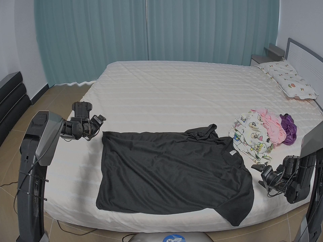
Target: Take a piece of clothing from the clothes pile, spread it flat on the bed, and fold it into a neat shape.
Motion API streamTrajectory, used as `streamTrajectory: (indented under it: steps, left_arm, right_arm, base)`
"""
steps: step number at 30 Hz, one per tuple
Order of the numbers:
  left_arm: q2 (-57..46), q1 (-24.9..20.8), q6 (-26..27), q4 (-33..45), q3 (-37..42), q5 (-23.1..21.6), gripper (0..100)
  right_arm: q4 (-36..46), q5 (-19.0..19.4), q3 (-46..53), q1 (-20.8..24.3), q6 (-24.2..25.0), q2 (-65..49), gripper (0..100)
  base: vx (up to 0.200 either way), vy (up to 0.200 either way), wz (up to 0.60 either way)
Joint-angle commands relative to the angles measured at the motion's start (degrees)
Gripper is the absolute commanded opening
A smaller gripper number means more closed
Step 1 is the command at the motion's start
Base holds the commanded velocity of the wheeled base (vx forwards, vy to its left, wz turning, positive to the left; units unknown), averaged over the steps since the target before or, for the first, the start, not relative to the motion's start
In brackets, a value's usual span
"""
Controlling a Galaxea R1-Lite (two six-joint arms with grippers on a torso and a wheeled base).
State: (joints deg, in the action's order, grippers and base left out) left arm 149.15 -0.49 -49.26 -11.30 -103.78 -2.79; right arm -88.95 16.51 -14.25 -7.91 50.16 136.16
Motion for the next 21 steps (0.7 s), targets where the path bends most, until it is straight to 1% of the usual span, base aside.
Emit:
streamTrajectory:
  steps: [1,4,6,8,9,10,11,13,17,21]
  left_arm:
    - [-18.9,-0.04,0.48,-10.94,32.67,-13.12,100]
    - [-24.35,-0.04,1.1,-22.98,48.67,-15.84,100]
    - [-27.34,-0.04,2.42,-28.78,57.81,-17.16,100]
    - [-29.71,-0.13,4.7,-31.33,65.37,-17.95,100]
    - [-30.06,-0.13,5.14,-31.41,66.42,-18.04,100]
    - [-31.73,-0.48,7.78,-31.5,71.7,-18.13,100]
    - [-32.35,-0.74,9.01,-31.85,74.51,-18.13,100]
    - [-33.49,-1.09,10.5,-31.94,78.55,-18.13,100]
    - [-34.02,-1.27,11.21,-32.03,83.39,-18.21,100]
    - [-33.4,-2.94,12.08,-32.12,85.67,-18.13,100]
  right_arm:
    - [-0.87,0.02,0.1,0.18,0.02,-0.01,100]
    - [-0.87,0.02,0.1,0.18,0.02,-0.01,100]
    - [-0.87,0.02,0.19,0.35,0.02,-0.1,100]
    - [-0.87,0.02,0.19,0.44,0.02,-0.01,100]
    - [-0.87,0.02,0.19,0.44,0.02,-0.1,100]
    - [-0.87,0.02,0.19,0.44,0.02,-0.01,100]
    - [-0.87,0.02,0.19,0.44,0.02,-0.01,100]
    - [-0.87,0.02,0.19,0.44,0.02,-0.1,100]
    - [-0.87,0.02,0.45,0.53,0.02,-0.1,100]
    - [-0.87,0.02,0.45,0.62,0.02,-0.01,100]
  base:
    - [0.0,0.0,0.0]
    - [0.0,0.0,0.0]
    - [0.0,0.0,0.0]
    - [0.0,0.0,0.0]
    - [0.0,0.0,0.0]
    - [0.0,0.0,0.0]
    - [0.0,0.0,0.0]
    - [0.0,0.0,0.0]
    - [0.0,0.0,0.0]
    - [0.0,0.0,0.0]
